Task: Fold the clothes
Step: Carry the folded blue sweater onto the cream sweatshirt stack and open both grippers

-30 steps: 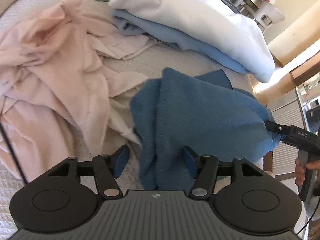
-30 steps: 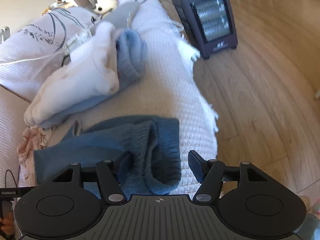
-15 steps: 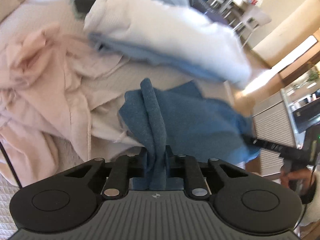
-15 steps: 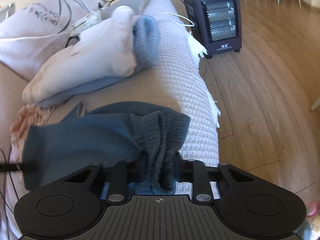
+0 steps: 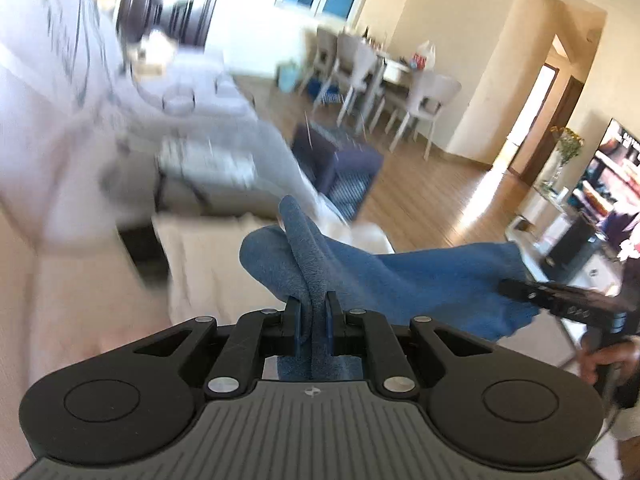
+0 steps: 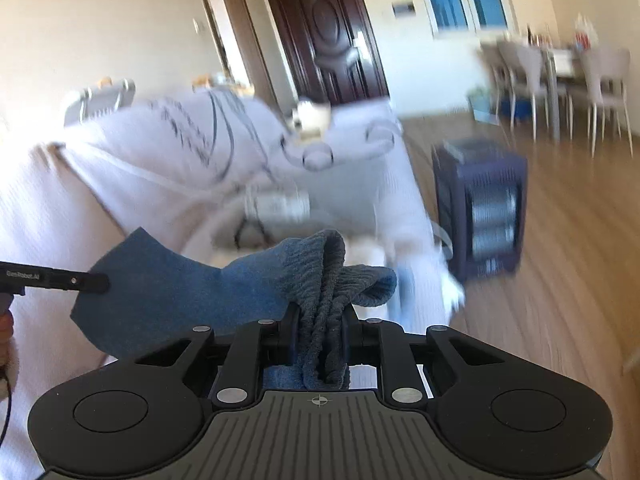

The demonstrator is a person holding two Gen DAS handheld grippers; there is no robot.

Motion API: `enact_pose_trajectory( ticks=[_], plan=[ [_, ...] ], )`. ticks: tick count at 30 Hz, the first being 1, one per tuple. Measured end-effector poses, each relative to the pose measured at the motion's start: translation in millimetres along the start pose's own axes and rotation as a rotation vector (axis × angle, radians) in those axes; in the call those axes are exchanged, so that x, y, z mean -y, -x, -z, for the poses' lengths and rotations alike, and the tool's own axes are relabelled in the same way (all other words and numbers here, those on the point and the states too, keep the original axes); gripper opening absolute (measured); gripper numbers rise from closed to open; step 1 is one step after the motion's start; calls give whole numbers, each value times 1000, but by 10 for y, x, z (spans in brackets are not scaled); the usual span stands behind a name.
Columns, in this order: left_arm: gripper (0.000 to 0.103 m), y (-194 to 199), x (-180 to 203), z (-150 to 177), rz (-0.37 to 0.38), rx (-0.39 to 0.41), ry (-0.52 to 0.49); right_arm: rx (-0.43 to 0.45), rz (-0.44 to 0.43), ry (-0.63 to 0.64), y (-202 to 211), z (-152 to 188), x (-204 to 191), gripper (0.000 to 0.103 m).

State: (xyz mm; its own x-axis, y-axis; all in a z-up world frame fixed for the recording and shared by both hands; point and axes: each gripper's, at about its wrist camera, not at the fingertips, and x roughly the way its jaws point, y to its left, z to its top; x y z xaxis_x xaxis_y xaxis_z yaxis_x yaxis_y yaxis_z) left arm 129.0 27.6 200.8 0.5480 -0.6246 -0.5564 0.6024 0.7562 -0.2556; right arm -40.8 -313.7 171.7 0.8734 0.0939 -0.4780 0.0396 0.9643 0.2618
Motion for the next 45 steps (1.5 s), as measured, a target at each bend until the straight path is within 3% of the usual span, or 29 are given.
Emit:
enact_pose_trajectory(
  ticks=[3, 6, 10, 14, 18, 20, 21, 22, 25, 28, 31, 32, 33, 34, 36, 45],
  plan=[
    [10, -10, 1, -400, -31, 77, -50, 83, 2, 23, -233, -348, -77, 20],
    [11, -186, -73, -678, -59, 80, -55, 102, -6, 16, -473, -591, -66, 20],
    [12, -877, -410, -674, -121, -67, 15, 30, 0, -34, -943, -572, 132, 20],
    [12, -1604, -672, -308, -191, -241, 47, -85, 41, -78, -1459, -283, 335, 20],
    [38, -1950, -807, -75, -269, -325, 31, -180, 102, -101, -1811, 40, 531, 24],
    [51, -1969, -848, -44, -286, -334, 33, -180, 121, -120, -1821, 70, 614, 38],
    [60, -1920, -855, -60, -289, -327, 36, -180, 130, -129, -1826, 86, 655, 52],
    [60, -1871, -863, -76, -291, -321, 39, -179, 138, -137, -1827, 97, 693, 59],
    [57, -1667, -815, -153, -295, -297, 35, -160, 132, -138, -1701, 27, 677, 60],
    [55, -1366, -664, -237, -273, -218, -10, -109, 170, -61, -1505, -66, 526, 61],
    [37, -1180, -458, -277, -232, -161, -61, -22, 152, -30, -1336, -159, 421, 61],
    [35, -1166, -389, -280, -222, -158, -73, -26, 119, -33, -1312, -166, 384, 60],
    [31, -1151, -321, -284, -213, -155, -84, -31, 88, -35, -1295, -172, 345, 56],
    [28, -1185, -266, -272, -205, -159, -98, -43, 63, -29, -1324, -173, 287, 41],
    [25, -1316, -152, -214, -217, -189, -142, -58, 22, -6, -1362, -120, 159, 26],
    [25, -1723, -183, 134, -202, -317, -123, -136, 22, 41, -1558, 281, 40, 22]
  ],
)
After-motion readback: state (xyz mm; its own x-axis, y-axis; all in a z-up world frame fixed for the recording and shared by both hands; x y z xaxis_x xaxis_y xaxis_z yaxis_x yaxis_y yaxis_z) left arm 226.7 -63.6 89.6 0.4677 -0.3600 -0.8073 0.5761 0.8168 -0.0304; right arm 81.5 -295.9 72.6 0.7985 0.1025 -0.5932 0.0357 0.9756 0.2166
